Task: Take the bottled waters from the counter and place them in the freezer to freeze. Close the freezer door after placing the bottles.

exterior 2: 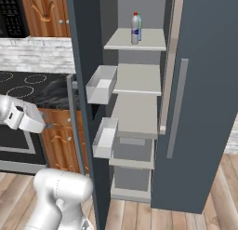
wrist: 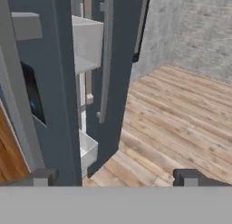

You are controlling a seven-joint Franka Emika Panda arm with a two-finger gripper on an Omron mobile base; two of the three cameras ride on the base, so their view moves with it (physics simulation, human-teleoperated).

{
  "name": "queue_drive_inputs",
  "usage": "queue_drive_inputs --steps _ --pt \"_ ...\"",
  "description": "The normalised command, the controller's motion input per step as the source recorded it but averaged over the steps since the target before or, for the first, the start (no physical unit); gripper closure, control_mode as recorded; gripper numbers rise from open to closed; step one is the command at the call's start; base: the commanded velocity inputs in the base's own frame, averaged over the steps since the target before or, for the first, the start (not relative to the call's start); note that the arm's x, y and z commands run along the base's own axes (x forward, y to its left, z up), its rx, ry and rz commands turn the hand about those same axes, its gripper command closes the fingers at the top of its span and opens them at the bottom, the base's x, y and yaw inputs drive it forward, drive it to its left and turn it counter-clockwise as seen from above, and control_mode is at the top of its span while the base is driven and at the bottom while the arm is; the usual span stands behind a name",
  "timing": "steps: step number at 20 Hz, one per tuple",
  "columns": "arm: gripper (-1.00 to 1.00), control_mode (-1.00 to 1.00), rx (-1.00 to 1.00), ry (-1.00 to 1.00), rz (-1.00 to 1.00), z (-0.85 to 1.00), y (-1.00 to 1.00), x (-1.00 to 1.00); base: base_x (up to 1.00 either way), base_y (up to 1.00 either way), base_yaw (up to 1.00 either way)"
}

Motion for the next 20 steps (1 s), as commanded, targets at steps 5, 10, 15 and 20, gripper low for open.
queue_drive_inputs --steps 5,10,15,20 --pt "-1.00 -1.00 -0.04 -0.23 -0.45 0.00 0.00 0.30 0.00 0.00 0.00" --pt "-1.00 -1.00 0.00 -0.17 -0.19 0.00 0.00 0.28 0.00 0.00 0.00" --pt "-1.00 -1.00 0.01 -0.06 0.00 0.00 0.00 0.65 0.00 0.00 0.00" --pt "-1.00 -1.00 0.00 -0.02 0.00 0.00 0.03 0.30 0.00 0.00 0.00"
